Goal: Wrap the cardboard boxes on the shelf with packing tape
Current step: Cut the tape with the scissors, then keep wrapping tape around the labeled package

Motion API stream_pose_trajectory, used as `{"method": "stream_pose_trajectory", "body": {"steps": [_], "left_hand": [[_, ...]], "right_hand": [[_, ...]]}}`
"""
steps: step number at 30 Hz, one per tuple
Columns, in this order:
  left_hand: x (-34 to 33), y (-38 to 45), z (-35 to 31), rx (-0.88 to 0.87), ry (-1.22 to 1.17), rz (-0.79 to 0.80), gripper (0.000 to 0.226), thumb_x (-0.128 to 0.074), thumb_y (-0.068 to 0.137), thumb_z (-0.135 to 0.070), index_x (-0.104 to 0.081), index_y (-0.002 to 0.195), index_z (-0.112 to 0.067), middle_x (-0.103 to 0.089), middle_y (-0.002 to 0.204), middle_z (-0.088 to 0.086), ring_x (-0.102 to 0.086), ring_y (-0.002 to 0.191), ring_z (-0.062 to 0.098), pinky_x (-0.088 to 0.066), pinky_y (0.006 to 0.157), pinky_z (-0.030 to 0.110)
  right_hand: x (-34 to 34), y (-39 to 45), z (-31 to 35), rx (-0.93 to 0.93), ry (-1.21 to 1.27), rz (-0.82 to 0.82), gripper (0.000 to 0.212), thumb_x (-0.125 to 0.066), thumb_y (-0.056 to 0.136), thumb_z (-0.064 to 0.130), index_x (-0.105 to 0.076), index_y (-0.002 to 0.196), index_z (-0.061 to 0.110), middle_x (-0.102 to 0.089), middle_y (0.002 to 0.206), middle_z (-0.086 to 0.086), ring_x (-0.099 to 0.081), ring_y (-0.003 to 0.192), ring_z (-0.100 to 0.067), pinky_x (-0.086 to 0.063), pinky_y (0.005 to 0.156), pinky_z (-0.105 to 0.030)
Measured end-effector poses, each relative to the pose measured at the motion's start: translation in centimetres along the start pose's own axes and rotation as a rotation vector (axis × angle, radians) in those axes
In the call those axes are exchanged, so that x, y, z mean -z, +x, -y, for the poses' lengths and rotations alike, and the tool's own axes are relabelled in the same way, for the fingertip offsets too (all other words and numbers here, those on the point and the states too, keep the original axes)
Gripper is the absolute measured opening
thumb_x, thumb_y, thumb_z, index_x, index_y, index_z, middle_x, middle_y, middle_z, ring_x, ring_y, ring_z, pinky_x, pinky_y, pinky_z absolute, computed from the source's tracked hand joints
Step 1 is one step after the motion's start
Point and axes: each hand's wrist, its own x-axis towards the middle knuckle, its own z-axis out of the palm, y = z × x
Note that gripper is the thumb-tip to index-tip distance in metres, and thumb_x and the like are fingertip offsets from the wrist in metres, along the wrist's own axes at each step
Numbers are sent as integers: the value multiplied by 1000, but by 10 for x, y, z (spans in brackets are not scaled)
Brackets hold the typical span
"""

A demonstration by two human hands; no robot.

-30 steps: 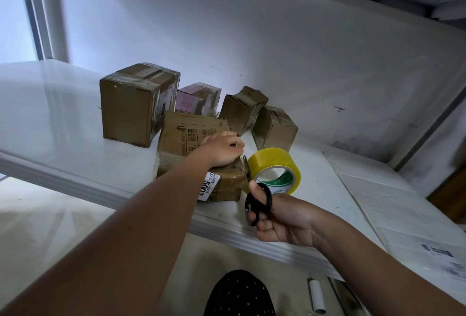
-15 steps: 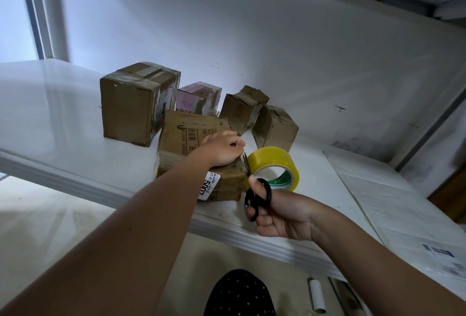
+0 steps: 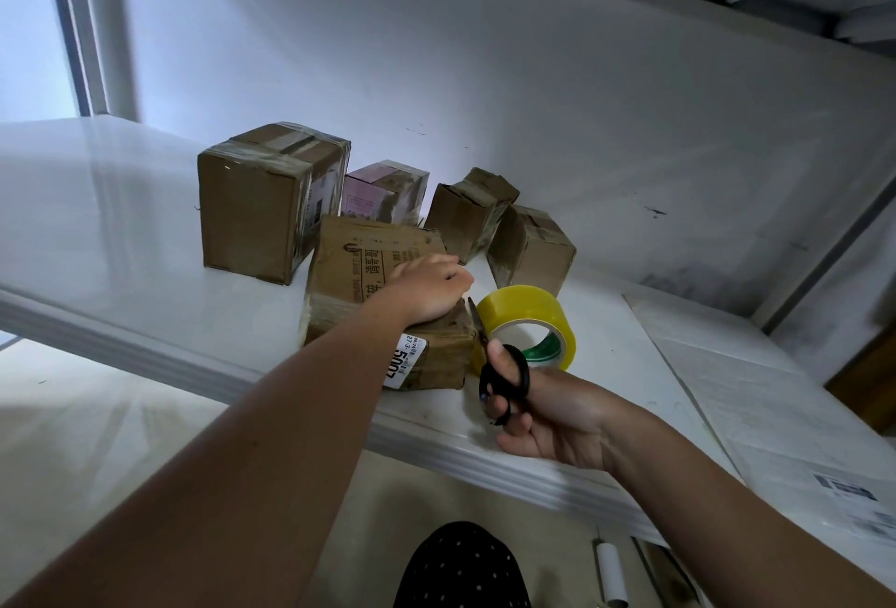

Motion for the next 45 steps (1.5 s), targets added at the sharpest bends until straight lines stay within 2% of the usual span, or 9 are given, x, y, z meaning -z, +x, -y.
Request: {"method": "stream_pose_trajectory", "body": {"steps": [9, 17, 21, 25, 29, 32, 34, 40, 45], "left_hand": [[4, -9, -4, -17, 47, 23, 46, -47, 88, -56, -52, 130, -38, -22, 156, -9, -16, 144, 16, -7, 113, 41], [13, -11, -36, 137, 339, 286, 79, -55, 88, -43, -13, 153, -26, 12, 160, -5, 17, 146, 25, 7, 115, 57], [14, -8, -40, 158, 403, 320, 86, -56, 87, -46, -5, 153, -25, 15, 160, -2, 18, 145, 29, 0, 115, 60], [10, -9, -29, 151, 352, 303, 84, -52, 88, -50, -3, 153, -27, 17, 159, -4, 20, 145, 25, 3, 116, 57], [-1, -10, -25, 145, 305, 226, 73, -43, 93, -44, -6, 153, -27, 18, 159, -6, 22, 144, 22, 12, 112, 55], [-6, -13, -25, 138, 284, 163, 69, -40, 93, -45, -10, 152, -28, 15, 160, -6, 21, 145, 21, 13, 112, 54], [-8, -15, -24, 123, 286, 112, 65, -39, 93, -46, -15, 152, -29, 11, 161, -7, 18, 146, 20, 12, 112, 53], [-11, -29, -24, 38, 209, -109, 47, -42, 94, -46, -42, 139, -30, -15, 159, -6, -3, 147, 17, 6, 115, 48], [-5, -38, -37, -89, 364, -233, 46, -44, 94, -50, -46, 134, -28, -44, 142, -4, -36, 133, 17, -18, 112, 42]], "right_hand": [[22, -16, 21, 12, 20, 83, 71, -48, 61, 77, -53, 83, 10, -57, 68, -5, -50, 46, -12, -56, 60, -31], [61, -39, 45, 223, 0, 73, 64, -47, 64, 76, -56, 84, 16, -58, 73, -1, -50, 55, -12, -55, 61, -30], [104, -36, 51, 378, -101, -463, 51, -55, 75, 68, -63, 89, 20, -63, 83, -9, -60, 66, -16, -55, 63, -35], [171, -21, 10, 105, -480, -1033, 61, -60, 87, 49, -58, 112, -6, -59, 76, -18, -56, 66, -26, -48, 63, -35], [199, -17, -27, -152, -749, -943, 37, -65, 88, 34, -61, 89, -3, -63, 77, -17, -60, 67, -29, -52, 66, -33], [197, -13, -19, 174, -907, -838, 45, -69, 82, 5, -55, 124, -2, -58, 123, -22, -54, 113, -36, -42, 94, -36], [185, -18, -12, 400, -852, -600, 51, -67, 76, -13, -55, 124, 1, -56, 126, -16, -50, 119, -32, -40, 97, -36], [155, -23, -13, 389, -621, -287, 42, -63, 88, 11, -53, 128, 19, -55, 131, 1, -49, 124, -18, -38, 107, -45], [109, 2, -8, 535, -407, -477, 16, -68, 86, 28, -57, 96, 22, -64, 99, -5, -60, 84, -15, -49, 76, -33]]}}
